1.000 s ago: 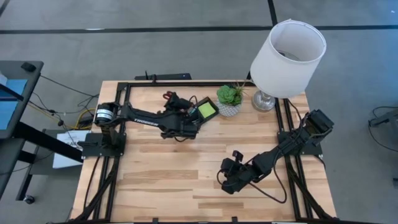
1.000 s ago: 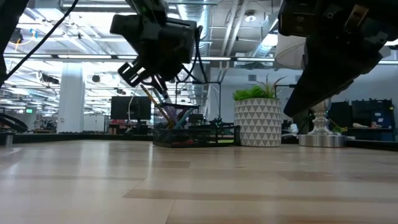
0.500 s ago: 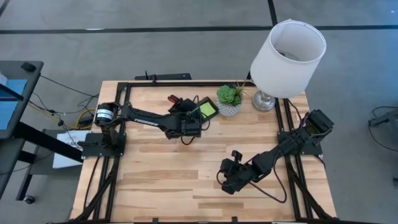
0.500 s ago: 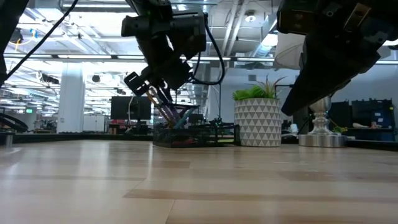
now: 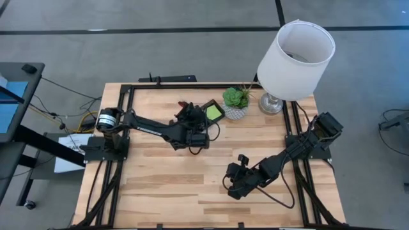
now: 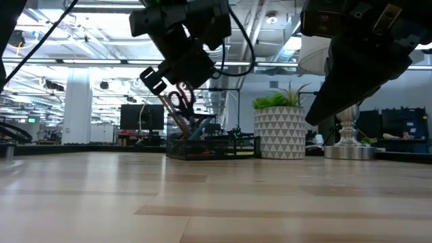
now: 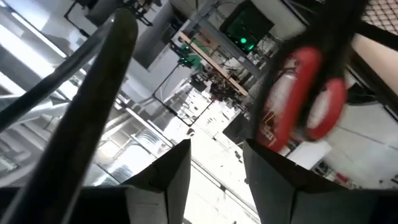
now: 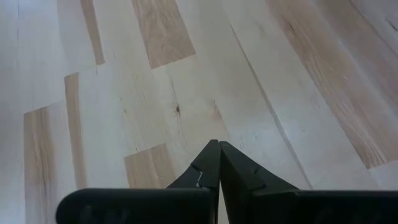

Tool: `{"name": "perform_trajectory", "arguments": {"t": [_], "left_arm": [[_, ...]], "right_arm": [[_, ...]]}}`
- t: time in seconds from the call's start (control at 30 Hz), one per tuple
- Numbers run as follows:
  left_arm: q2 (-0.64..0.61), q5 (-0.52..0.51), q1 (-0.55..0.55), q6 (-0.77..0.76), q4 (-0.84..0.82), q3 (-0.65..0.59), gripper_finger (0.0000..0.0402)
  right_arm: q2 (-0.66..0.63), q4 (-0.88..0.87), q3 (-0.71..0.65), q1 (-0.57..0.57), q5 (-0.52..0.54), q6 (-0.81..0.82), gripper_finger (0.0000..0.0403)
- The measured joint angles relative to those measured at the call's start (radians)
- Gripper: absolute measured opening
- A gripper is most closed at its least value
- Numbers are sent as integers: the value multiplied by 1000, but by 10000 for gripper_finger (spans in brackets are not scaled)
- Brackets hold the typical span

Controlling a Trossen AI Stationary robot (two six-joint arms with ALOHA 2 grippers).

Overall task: Pick and place office supplies into organizer
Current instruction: Put the black scissors into the top left compartment of the black desk organizer, then return to Home Position

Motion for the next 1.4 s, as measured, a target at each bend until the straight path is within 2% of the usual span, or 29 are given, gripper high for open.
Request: {"name": "perform_trajectory", "arguments": {"t": [0.2, 0.4, 0.57, 0.7, 0.77, 0.8, 0.87, 0.93, 1.0, 1.03, 1.13, 1.27, 1.4], "left_arm": [[0, -4, -24, 9, 68, 0, 142], [0, -47, -36, -103, 62, 65, 142], [-37, -46, -41, -200, 5, 209, 142], [-138, -27, -43, -448, -184, 337, 140], [-217, 84, -47, -632, -317, 399, 139], [-263, 183, -47, -743, -400, 424, 138], [-366, 442, -29, -953, -538, 452, 138], [-477, 751, 14, -1115, -648, 440, 137], [-593, 989, 52, -1196, -685, 373, 137], [-660, 1049, 58, -1200, -664, 317, 137], [-870, 1111, 20, -1190, -445, 81, 137], [-1156, 1195, -69, -1136, -52, -326, 137], [-1376, 1226, -122, -1132, 319, -687, 137]], "right_arm": [[0, 0, 0, 0, 0, 1, 4], [-20, -13, 0, 6, 0, -10, 4], [-153, -123, 0, 30, 10, -69, 4], [-332, -228, 0, 61, 114, -181, 4], [-436, -272, 0, 78, 163, -227, 4], [-484, -291, 0, 87, 182, -257, 4], [-580, -319, 0, 108, 211, -330, 4], [-662, -313, -7, 128, 248, -417, 4], [-738, -283, -46, 141, 273, -493, 4], [-771, -261, -76, 142, 274, -514, 4], [-859, -126, -236, 140, 277, -564, 4], [-951, 170, -514, 141, 252, -630, 4], [-1038, 388, -692, 139, 149, -703, 4]]}}
